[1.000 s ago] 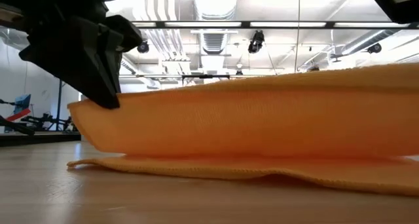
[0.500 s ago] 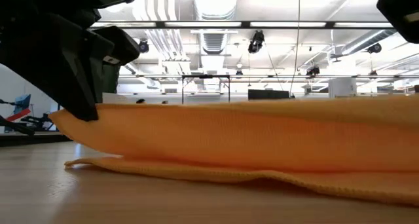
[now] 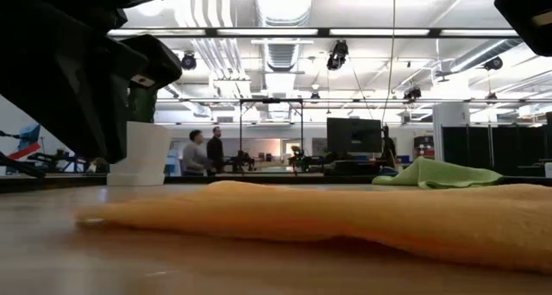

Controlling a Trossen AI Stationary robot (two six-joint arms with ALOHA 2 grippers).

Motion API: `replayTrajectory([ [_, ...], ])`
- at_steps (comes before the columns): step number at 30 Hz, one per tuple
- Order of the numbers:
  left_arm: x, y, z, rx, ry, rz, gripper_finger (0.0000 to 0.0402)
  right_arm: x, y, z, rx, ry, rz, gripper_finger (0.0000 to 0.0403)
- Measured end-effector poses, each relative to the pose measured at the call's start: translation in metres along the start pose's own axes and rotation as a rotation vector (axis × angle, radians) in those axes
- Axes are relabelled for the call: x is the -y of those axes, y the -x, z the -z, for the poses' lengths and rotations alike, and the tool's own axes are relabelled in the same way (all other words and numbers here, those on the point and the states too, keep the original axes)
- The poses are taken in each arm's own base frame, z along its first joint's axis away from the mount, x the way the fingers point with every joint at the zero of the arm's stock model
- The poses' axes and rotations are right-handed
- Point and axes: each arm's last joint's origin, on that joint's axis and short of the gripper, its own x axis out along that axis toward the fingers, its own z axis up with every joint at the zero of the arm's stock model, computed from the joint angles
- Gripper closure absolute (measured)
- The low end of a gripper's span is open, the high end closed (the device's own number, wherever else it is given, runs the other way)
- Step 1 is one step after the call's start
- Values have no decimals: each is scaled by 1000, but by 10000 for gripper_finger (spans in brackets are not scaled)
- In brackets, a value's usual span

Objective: Roll microfiber towels into tight, uniform cylinder then place into a basket
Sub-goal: Fold the orange microfiber cloth

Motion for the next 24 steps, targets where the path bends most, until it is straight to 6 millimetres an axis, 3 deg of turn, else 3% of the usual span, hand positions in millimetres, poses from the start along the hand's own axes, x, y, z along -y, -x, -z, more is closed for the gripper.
replayTrajectory([
  [5,0,0,0,-5,-2,8,271,2,0,1,3,14,59,246],
  [9,-2,4,0,-2,-55,-13,225,12,3,11,-60,27,219,243],
  [15,-13,14,-3,72,-151,-301,215,32,6,30,-197,-40,413,243],
  [21,-41,9,-11,57,-179,-406,214,47,-3,36,-335,-78,323,243],
  [24,-60,4,-14,33,-180,-367,214,57,-3,39,-384,-71,279,242],
])
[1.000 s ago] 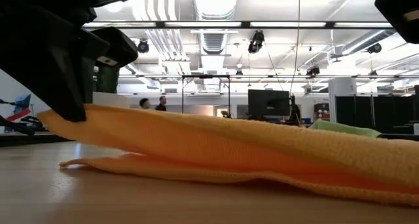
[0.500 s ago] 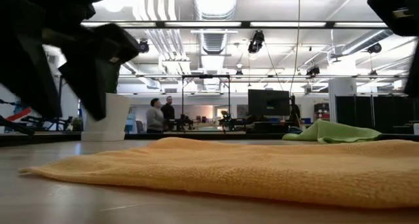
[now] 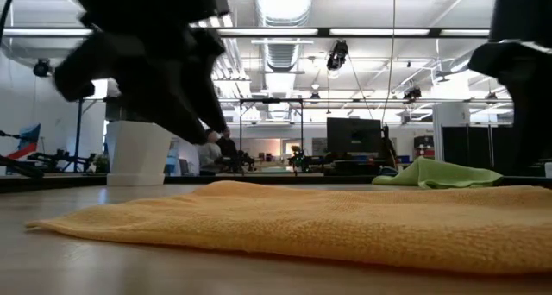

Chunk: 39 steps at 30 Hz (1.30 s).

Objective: Roll microfiber towels into tight, uniform cylinder then place into a basket
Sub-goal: Fold the orange microfiber cloth

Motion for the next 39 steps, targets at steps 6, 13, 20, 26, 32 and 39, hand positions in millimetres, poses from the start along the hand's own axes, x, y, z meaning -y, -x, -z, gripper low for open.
replayTrajectory([
  [6,-11,-14,4,64,25,174,214,6,17,5,42,39,-52,242],
  [13,4,-16,1,248,33,272,214,-17,15,6,181,229,-42,243],
  [20,6,-21,4,342,149,258,214,-6,5,-5,238,188,113,244],
  [26,10,-22,8,326,202,373,214,27,12,-26,245,227,12,271],
  [32,8,-29,22,260,312,278,214,78,-10,-56,246,198,-350,314],
  [39,11,-35,43,192,416,252,214,118,-45,-57,240,207,-495,365],
])
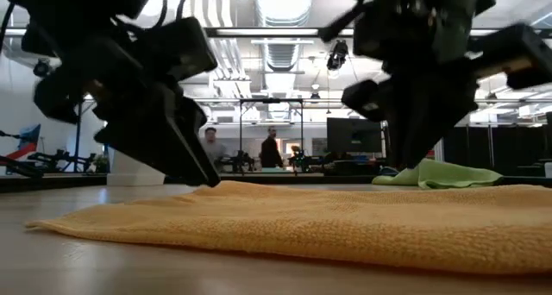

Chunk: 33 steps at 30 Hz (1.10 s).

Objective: Roll microfiber towels into tight, uniform cylinder then place into a basket
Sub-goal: Fold the orange microfiber cloth

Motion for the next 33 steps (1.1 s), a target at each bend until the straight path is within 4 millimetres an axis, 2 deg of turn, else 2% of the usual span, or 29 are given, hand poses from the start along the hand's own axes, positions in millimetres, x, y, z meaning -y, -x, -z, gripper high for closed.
replayTrajectory([
  [7,-17,-3,1,19,35,-80,214,20,-5,17,-33,-31,2,384],
  [11,-25,-7,1,-3,81,-48,214,26,-6,23,-45,-21,5,385],
  [15,-28,-10,1,-4,119,-39,214,26,-6,21,-11,4,-29,385],
  [20,-38,-18,5,1,144,-146,214,21,-6,20,21,47,-170,385],
  [29,-75,-23,0,0,224,-240,214,22,-5,21,28,126,-169,385],
  [33,-83,-26,1,-2,237,-264,214,23,-5,21,33,169,-166,385],
])
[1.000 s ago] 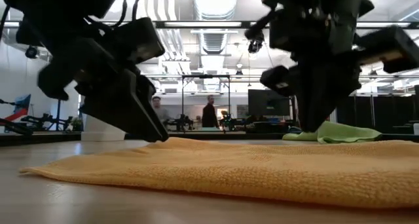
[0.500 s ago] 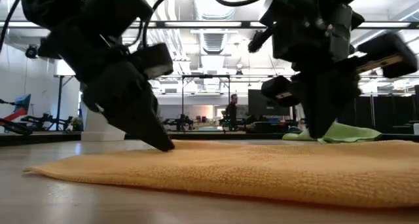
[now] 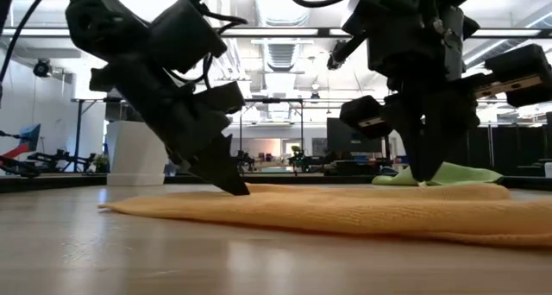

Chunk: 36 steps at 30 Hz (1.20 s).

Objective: Roll microfiber towels into tight, uniform cylinder then place into a basket
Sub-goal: Fold the orange microfiber cloth

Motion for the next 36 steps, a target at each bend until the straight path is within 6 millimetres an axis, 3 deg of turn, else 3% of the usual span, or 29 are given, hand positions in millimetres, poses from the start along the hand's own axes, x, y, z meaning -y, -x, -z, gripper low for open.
replayTrajectory([
  [5,-8,-2,-4,-10,-79,8,214,7,-5,4,-13,-8,7,385],
  [10,-30,-6,-15,-8,-167,-41,214,18,-18,11,-40,-52,1,385],
  [20,-88,-21,-29,-6,-32,-41,214,27,-29,2,100,-85,-8,385],
  [26,-90,-23,-34,39,-122,-42,214,28,-36,-10,207,-64,12,385],
  [31,-87,-23,-45,97,-144,-13,214,32,-56,-21,260,-63,16,385],
  [36,-85,-27,-48,97,-148,14,214,41,-78,-44,283,-18,13,385],
])
